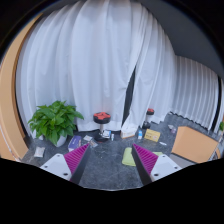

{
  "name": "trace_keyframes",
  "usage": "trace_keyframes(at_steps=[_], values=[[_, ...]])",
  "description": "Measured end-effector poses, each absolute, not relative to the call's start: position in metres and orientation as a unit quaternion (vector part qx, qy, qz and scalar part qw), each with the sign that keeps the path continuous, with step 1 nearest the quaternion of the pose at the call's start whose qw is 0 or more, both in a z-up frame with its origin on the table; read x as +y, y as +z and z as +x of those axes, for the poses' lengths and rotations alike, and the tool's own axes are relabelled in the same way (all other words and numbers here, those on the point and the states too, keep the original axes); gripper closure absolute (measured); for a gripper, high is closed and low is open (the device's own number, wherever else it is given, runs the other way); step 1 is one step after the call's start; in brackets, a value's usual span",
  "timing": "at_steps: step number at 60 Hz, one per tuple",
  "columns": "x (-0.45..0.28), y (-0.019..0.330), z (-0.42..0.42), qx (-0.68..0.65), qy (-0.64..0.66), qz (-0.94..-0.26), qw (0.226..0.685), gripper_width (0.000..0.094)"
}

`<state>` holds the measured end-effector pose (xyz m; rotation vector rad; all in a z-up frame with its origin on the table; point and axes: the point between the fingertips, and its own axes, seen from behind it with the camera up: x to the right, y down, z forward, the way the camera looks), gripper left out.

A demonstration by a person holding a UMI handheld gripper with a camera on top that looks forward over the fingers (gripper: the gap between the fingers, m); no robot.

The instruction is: Fold towel

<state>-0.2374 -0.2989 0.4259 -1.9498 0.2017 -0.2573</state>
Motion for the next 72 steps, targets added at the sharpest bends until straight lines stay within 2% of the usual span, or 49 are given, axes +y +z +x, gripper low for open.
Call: trace_keyframes(at_steps=[7,17,28,41,57,61,63,66,72], values=[[-0.296,0.411,-0.231,0.087,-0.105,-0.831,0.539,0.0086],[-0.277,0.352,-0.201,0.093,-0.098,-0.852,0.506,0.0088],[-0.245,0.249,-0.141,0.094,-0.114,-0.874,0.462,0.0083],[-0.162,0.125,-0.057,0.132,-0.101,-0.887,0.43,0.0087],[-0.051,0.028,-0.005,0.139,-0.092,-0.896,0.412,0.0083],[-0.034,0.004,0.004,0.141,-0.102,-0.902,0.396,0.0095],[-0.029,-0.008,0.008,0.142,-0.105,-0.906,0.386,0.0114],[-0.023,-0.017,0.017,0.138,-0.124,-0.906,0.38,0.0193],[-0.016,-0.015,0.028,0.104,-0.169,-0.898,0.394,0.057]])
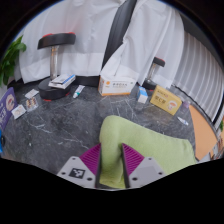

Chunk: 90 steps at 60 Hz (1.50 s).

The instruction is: Fold towel

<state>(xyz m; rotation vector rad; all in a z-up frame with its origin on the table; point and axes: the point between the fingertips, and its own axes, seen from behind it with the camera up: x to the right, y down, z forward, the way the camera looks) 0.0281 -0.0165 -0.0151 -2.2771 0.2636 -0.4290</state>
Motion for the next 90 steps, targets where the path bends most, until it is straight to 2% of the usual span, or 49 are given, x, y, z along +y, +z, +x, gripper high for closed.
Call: trace_keyframes(at_steps=[1,3,7,13,20,24,33,37,42,49,54,56,59,62,70,79,90], values=[[-0.016,-0.015,0.029,0.101,-0.174,-0.897,0.395,0.0653],[-0.016,-0.014,0.032,0.096,-0.184,-0.894,0.396,0.0757],[-0.016,-0.012,0.032,0.095,-0.184,-0.895,0.396,0.0848],[-0.018,-0.009,0.025,0.11,-0.158,-0.901,0.389,0.0874],[-0.018,0.016,-0.005,0.118,-0.089,-0.905,0.4,0.0879],[-0.018,0.049,-0.029,0.117,-0.04,-0.899,0.419,0.0878],[-0.02,0.151,-0.062,0.113,0.063,-0.864,0.487,0.0879],[-0.02,0.175,-0.05,0.125,0.081,-0.851,0.504,0.0878],[-0.023,0.171,-0.019,0.138,0.072,-0.848,0.507,0.0879],[-0.031,0.114,0.021,0.15,0.043,-0.87,0.468,0.0878],[-0.038,0.073,0.042,0.147,0.032,-0.884,0.443,0.0801],[-0.042,0.061,0.051,0.147,0.027,-0.889,0.434,0.0711],[-0.047,0.051,0.067,0.149,0.013,-0.892,0.428,0.0524],[-0.054,0.051,0.091,0.15,-0.02,-0.891,0.428,0.0302],[-0.078,0.074,0.126,0.151,-0.076,-0.886,0.432,0.0093],[-0.118,0.122,0.112,0.127,-0.103,-0.881,0.445,0.0089],[-0.184,0.176,0.051,0.119,-0.102,-0.875,0.458,0.0084]])
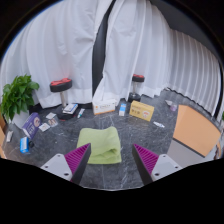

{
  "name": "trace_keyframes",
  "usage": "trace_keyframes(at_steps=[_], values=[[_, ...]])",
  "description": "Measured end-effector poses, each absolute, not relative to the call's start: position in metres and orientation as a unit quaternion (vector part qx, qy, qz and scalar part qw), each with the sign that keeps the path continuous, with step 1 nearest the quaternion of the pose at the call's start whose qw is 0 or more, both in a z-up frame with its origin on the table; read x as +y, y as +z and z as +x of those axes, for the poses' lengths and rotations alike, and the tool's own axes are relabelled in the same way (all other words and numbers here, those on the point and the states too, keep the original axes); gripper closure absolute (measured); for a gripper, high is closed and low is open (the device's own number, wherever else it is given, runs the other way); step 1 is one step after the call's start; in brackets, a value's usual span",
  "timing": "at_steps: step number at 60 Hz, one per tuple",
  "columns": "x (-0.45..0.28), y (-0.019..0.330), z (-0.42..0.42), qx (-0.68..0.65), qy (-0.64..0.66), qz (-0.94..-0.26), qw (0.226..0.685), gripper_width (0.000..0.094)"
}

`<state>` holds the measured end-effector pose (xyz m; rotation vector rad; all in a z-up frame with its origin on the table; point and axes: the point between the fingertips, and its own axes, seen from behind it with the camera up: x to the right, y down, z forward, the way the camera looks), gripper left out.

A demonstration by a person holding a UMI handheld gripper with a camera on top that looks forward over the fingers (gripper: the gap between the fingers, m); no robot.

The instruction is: Fold towel

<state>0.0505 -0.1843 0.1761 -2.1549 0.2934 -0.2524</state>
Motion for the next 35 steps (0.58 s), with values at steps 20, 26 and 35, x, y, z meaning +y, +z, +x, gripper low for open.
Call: trace_keyframes(at_steps=[20,26,35], values=[[-0.309,0.225,-0.057,0.127,-0.117,-0.866,0.468,0.0085],[-0.335,0.231,-0.074,0.132,-0.118,-0.866,0.469,0.0086],[-0.357,0.235,-0.083,0.134,-0.134,-0.864,0.466,0.0084]])
